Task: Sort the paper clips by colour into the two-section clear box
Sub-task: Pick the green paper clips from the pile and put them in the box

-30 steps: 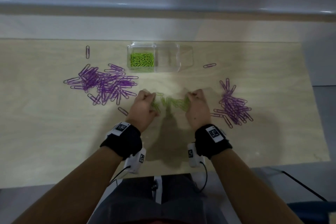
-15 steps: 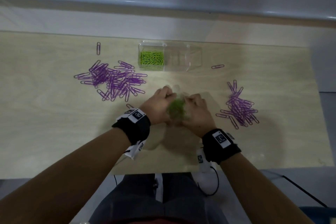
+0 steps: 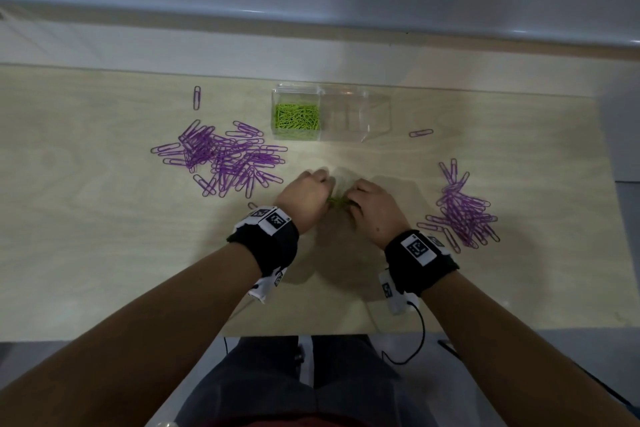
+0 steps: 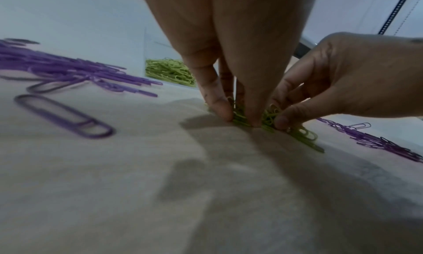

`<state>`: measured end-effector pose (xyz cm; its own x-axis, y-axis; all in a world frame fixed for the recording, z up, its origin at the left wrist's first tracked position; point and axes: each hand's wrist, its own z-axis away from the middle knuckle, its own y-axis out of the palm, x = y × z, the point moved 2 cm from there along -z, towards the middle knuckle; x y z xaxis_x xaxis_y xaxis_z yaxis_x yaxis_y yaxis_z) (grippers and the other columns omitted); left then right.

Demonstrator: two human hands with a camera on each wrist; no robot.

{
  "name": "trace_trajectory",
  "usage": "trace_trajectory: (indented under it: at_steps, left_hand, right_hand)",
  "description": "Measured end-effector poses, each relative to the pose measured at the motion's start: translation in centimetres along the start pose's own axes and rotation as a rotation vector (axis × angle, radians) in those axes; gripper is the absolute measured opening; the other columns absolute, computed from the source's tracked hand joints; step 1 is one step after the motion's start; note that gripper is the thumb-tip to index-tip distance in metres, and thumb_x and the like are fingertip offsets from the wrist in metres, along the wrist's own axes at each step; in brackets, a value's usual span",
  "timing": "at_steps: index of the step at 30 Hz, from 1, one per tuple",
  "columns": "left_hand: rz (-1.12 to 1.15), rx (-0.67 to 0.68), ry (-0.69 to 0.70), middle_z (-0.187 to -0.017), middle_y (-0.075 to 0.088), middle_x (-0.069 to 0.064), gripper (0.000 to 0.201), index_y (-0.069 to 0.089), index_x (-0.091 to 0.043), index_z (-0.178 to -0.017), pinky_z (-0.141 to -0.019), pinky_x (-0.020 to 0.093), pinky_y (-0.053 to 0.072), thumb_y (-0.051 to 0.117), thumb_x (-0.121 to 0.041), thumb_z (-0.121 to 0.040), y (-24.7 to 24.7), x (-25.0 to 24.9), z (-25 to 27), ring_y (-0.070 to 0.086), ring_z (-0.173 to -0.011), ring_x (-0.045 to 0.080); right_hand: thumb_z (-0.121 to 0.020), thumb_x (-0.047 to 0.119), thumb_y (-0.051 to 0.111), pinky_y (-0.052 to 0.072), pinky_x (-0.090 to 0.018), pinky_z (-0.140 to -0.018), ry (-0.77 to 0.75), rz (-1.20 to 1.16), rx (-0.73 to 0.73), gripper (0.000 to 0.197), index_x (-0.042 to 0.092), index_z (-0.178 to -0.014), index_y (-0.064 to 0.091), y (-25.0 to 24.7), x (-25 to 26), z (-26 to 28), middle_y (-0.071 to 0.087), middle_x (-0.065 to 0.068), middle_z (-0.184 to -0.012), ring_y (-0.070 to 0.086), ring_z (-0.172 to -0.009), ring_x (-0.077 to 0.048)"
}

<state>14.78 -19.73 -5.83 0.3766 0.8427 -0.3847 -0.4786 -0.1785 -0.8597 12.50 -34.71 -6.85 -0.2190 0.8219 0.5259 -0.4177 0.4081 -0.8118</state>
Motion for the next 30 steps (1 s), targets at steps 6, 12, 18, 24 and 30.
trace_trajectory:
  at_steps: [6, 12, 18, 24, 30]
  left_hand:
    - [0.022, 0.039, -0.018, -0.119, 0.048, 0.015, 0.022, 0.049, -0.004, -0.109, -0.083, 0.037, 0.039, 0.053, -0.008, -0.087, -0.2, 0.5, -0.3, 0.050, -0.104, 0.035]
    - [0.446, -0.129, -0.105, -0.080, 0.052, 0.009, 0.006, 0.060, -0.003, -0.077, -0.061, 0.019, 0.025, 0.065, -0.001, -0.074, -1.2, 2.0, 0.8, 0.055, -0.078, 0.029]
    - [0.582, -0.354, -0.189, -0.073, 0.064, 0.003, 0.010, 0.062, -0.005, -0.071, -0.059, 0.023, 0.045, 0.068, -0.002, -0.078, -7.1, 4.4, 1.6, 0.053, -0.059, 0.005]
    - [0.460, -0.551, -0.334, -0.082, 0.067, 0.009, 0.006, 0.066, -0.008, -0.078, -0.070, 0.028, 0.049, 0.071, -0.012, -0.077, -11.8, 7.9, -2.8, 0.061, -0.075, 0.021]
    - [0.147, -0.210, -0.290, -0.108, 0.060, 0.014, 0.022, 0.064, -0.003, -0.099, -0.081, 0.035, 0.044, 0.065, -0.019, -0.085, -9.9, 6.8, -5.6, 0.055, -0.101, 0.031]
  right_hand:
    - [-0.078, 0.007, 0.071, 0.046, -0.021, -0.070, 0.152, -0.229, -0.129, 0.004, 0.007, -0.082, 0.071, -2.6, -0.7, -1.0, 0.065, -0.009, -0.082, 0.060, -0.072, -0.021]
    - [-0.075, 0.009, 0.075, 0.046, -0.022, -0.071, 0.018, -0.321, -0.226, 0.012, 0.002, -0.084, 0.071, -8.1, 3.4, -8.1, 0.068, -0.012, -0.086, 0.060, -0.074, -0.019]
    - [-0.077, 0.004, 0.072, 0.048, -0.029, -0.079, -0.089, -0.163, -0.111, 0.019, 0.002, -0.096, 0.070, -7.6, 6.5, -14.8, 0.066, -0.013, -0.093, 0.060, -0.082, -0.022]
    - [-0.080, -0.002, 0.056, 0.041, -0.008, -0.073, -0.162, -0.127, -0.297, 0.019, 0.006, -0.083, 0.072, -7.4, 3.7, -9.7, 0.065, -0.001, -0.082, 0.059, -0.073, -0.015]
    - [-0.086, 0.024, 0.045, 0.036, -0.042, -0.109, -0.068, 0.081, 0.112, 0.054, 0.006, -0.137, 0.044, -1.9, -0.6, -4.6, 0.037, -0.014, -0.148, 0.039, -0.133, -0.030]
